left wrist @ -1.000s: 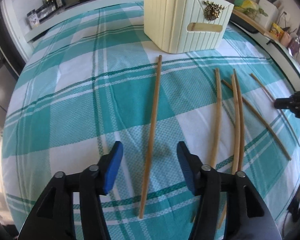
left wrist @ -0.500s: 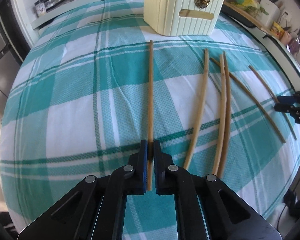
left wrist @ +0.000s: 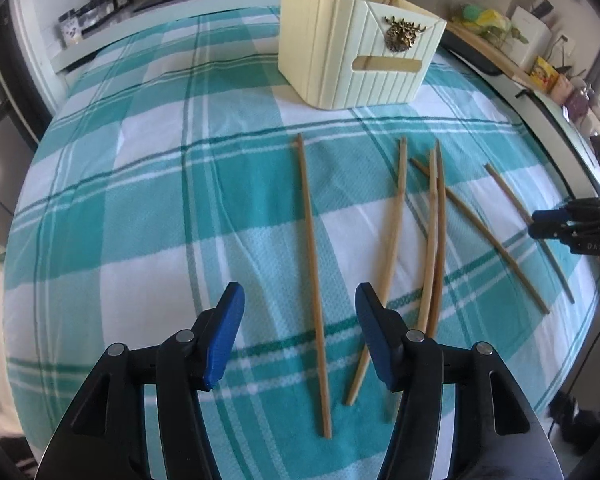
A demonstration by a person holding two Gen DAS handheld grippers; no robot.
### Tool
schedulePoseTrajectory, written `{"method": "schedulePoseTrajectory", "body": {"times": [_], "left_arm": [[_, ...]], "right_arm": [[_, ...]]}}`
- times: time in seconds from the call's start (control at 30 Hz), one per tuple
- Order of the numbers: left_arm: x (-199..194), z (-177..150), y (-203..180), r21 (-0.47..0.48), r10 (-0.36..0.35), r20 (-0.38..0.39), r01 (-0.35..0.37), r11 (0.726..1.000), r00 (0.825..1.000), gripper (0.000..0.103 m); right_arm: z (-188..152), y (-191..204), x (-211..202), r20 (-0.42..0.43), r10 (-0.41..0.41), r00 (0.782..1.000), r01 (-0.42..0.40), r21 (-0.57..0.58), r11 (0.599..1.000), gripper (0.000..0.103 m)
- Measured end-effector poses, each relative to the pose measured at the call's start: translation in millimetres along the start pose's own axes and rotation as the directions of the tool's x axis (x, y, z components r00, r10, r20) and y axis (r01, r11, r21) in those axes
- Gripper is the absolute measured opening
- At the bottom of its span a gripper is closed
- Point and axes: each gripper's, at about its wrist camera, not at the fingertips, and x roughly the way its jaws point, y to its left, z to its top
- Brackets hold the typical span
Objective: Organize utensils
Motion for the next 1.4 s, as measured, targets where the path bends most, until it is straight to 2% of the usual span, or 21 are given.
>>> {"method": "schedulePoseTrajectory", "body": {"times": [0.2, 0.3, 0.4, 0.43, 0.5, 0.53, 0.63, 0.73, 0.8, 0.9, 1.0, 1.13, 1.23, 1.4], "left_arm": [[40.8, 46.7, -5.9, 0.084, 0.03, -0.064, -0.024, 0.996, 0.998, 0.056], [61.0, 62.1, -6.6, 0.103, 0.056, -0.113, -0.044, 0.994, 0.992, 0.042], [68.8, 75.9, -7.5, 0.099, 0.058, -0.12, -0.046, 0.994, 0.991, 0.041], [70.6, 79.3, -8.8, 0.1, 0.052, -0.122, -0.04, 0.994, 0.991, 0.036], [72.5, 85.1, -9.8, 0.09, 0.038, -0.118, -0.028, 0.996, 0.992, 0.016], [73.4, 87.4, -10.1, 0.083, 0.033, -0.118, -0.023, 0.996, 0.993, 0.004], [70.2, 91.3, -8.4, 0.053, -0.008, -0.084, 0.013, 0.999, 0.996, 0.002], [46.0, 91.6, -4.7, 0.022, -0.029, 0.004, 0.029, 0.999, 1.0, 0.002], [20.7, 93.0, -4.0, -0.001, -0.042, 0.075, 0.042, 0.999, 0.996, 0.002], [-23.6, 92.3, -0.9, -0.029, -0.062, 0.185, 0.068, 0.997, 0.981, 0.002], [-62.7, 93.5, -1.4, -0.029, -0.069, 0.277, 0.08, 0.996, 0.958, 0.002], [-97.9, 95.7, -2.8, -0.02, -0.081, 0.363, 0.095, 0.995, 0.928, 0.002], [-112.2, 95.4, -3.5, -0.014, -0.091, 0.401, 0.105, 0.994, 0.911, 0.002], [-127.1, 97.6, -5.6, -0.006, -0.102, 0.453, 0.117, 0.993, 0.886, 0.002]], "right_arm": [[36.5, 5.9, 12.4, -0.026, -0.034, 0.999, 0.034, -0.035, 0.999, 0.035], [53.0, 12.5, 18.9, -0.035, -0.065, 0.997, 0.063, -0.066, 0.996, 0.035], [68.8, 17.5, 27.7, -0.044, -0.093, 0.995, 0.089, -0.081, 0.993, 0.034], [73.3, 20.5, 29.0, -0.043, -0.107, 0.993, 0.103, -0.093, 0.99, 0.034], [81.0, 24.6, 31.5, -0.04, -0.107, 0.993, 0.103, -0.106, 0.989, 0.011], [84.1, 24.7, 32.5, -0.042, -0.099, 0.994, 0.094, -0.101, 0.99, 0.008], [90.5, 27.0, 31.1, -0.002, -0.087, 0.996, 0.087, -0.108, 0.99, 0.007], [92.8, 26.0, 9.2, 0.1, -0.05, 0.994, 0.058, -0.083, 0.995, 0.007], [87.9, 25.5, -17.3, 0.187, -0.015, 0.982, 0.029, -0.077, 0.997, 0.007], [85.1, 29.7, -61.6, 0.327, 0.024, 0.945, 0.004, -0.085, 0.996, 0.007], [82.1, 37.2, -104.4, 0.457, 0.051, 0.888, -0.006, -0.1, 0.995, 0.007], [70.1, 45.4, -149.9, 0.593, 0.073, 0.802, -0.005, -0.115, 0.993, 0.007], [61.9, 52.7, -167.4, 0.656, 0.079, 0.751, 0.004, -0.125, 0.992, 0.007], [56.5, 62.2, -179.4, 0.716, 0.063, 0.696, 0.038, -0.124, 0.992, 0.007]]}}
